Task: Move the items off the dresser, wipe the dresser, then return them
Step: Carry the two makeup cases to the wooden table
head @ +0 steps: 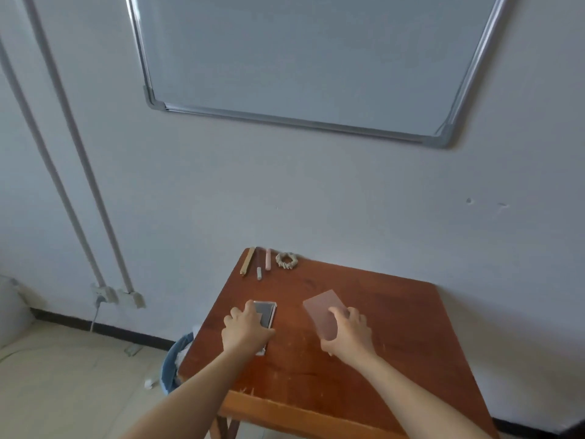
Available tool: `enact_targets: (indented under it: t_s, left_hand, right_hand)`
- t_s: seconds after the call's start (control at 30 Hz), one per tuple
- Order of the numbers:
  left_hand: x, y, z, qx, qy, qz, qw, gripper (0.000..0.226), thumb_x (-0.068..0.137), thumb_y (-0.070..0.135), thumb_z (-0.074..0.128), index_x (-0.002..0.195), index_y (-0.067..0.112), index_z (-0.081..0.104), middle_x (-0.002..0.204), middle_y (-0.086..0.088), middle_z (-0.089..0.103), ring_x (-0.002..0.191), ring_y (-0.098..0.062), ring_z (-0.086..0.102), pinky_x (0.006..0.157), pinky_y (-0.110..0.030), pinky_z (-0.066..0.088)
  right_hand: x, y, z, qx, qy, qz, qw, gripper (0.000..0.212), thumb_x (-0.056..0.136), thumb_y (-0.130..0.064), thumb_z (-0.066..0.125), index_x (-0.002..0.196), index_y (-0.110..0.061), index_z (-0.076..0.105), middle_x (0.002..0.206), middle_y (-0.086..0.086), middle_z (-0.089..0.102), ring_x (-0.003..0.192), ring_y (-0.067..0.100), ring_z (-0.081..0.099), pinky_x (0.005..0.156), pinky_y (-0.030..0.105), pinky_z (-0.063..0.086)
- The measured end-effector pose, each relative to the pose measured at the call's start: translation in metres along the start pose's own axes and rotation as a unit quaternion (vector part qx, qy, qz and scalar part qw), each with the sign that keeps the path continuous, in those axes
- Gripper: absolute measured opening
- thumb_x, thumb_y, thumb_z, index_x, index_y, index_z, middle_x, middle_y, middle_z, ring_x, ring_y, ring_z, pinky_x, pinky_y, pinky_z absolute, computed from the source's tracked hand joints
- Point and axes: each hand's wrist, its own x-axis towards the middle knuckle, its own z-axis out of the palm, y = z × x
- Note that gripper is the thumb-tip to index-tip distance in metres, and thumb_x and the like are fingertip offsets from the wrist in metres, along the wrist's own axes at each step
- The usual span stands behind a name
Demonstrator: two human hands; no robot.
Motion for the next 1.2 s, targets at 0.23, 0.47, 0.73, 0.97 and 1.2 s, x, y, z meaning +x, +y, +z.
enact_targets:
  t_s: [0.23, 0.47, 0.73, 0.97, 1.2]
  left_hand:
    - [0.074, 0.027, 0.021, 0.001, -0.067, 0.045, 0.997, 0.067, 0.078, 0.043, 0.065, 0.132, 0.017, 0.035, 0.128, -0.013, 0.042, 0.121, -0.03, 0.04, 0.098, -0.04, 0.043]
    - [0.111, 0.067, 0.052, 0.033, -0.08, 0.073, 0.994, 0.066, 0.079, 0.042, 0.063, 0.132, 0.017, 0.033, 0.127, -0.012, 0.04, 0.118, -0.029, 0.039, 0.095, -0.038, 0.043]
    - [0.16, 0.117, 0.072, 0.042, -0.074, 0.046, 0.995, 0.063, 0.079, 0.04, 0.062, 0.131, 0.017, 0.035, 0.127, -0.012, 0.04, 0.118, -0.03, 0.038, 0.095, -0.038, 0.041]
    - [0.185, 0.143, 0.087, 0.059, -0.064, 0.046, 0.995, 0.06, 0.077, 0.036, 0.061, 0.128, 0.015, 0.036, 0.129, -0.014, 0.037, 0.12, -0.032, 0.035, 0.095, -0.039, 0.042]
    - [0.199, 0.151, 0.098, 0.066, -0.032, 0.031, 0.997, 0.052, 0.081, 0.041, 0.06, 0.121, 0.011, 0.043, 0.127, -0.014, 0.04, 0.121, -0.032, 0.035, 0.097, -0.038, 0.039]
  right_hand:
    - [0.036, 0.004, 0.011, 0.02, -0.006, 0.09, 0.996, 0.066, 0.079, -0.039, 0.061, 0.137, -0.027, 0.031, 0.138, 0.006, 0.032, 0.123, 0.025, 0.033, 0.101, 0.036, 0.035]
    - [0.091, 0.023, 0.012, 0.059, -0.008, 0.129, 0.99, 0.066, 0.08, -0.037, 0.062, 0.137, -0.028, 0.031, 0.14, 0.005, 0.032, 0.126, 0.023, 0.033, 0.104, 0.035, 0.036]
    - [0.163, 0.045, 0.013, 0.079, -0.009, 0.097, 0.992, 0.065, 0.08, -0.037, 0.06, 0.137, -0.028, 0.03, 0.14, 0.006, 0.03, 0.126, 0.024, 0.032, 0.104, 0.035, 0.034]
    - [0.191, 0.056, 0.016, 0.07, -0.013, 0.097, 0.993, 0.065, 0.082, -0.041, 0.056, 0.139, -0.028, 0.028, 0.14, 0.007, 0.027, 0.126, 0.025, 0.031, 0.104, 0.035, 0.031]
    - [0.206, 0.057, 0.018, 0.069, -0.009, 0.108, 0.992, 0.064, 0.082, -0.045, 0.055, 0.138, -0.027, 0.03, 0.14, 0.008, 0.028, 0.125, 0.027, 0.032, 0.102, 0.036, 0.031]
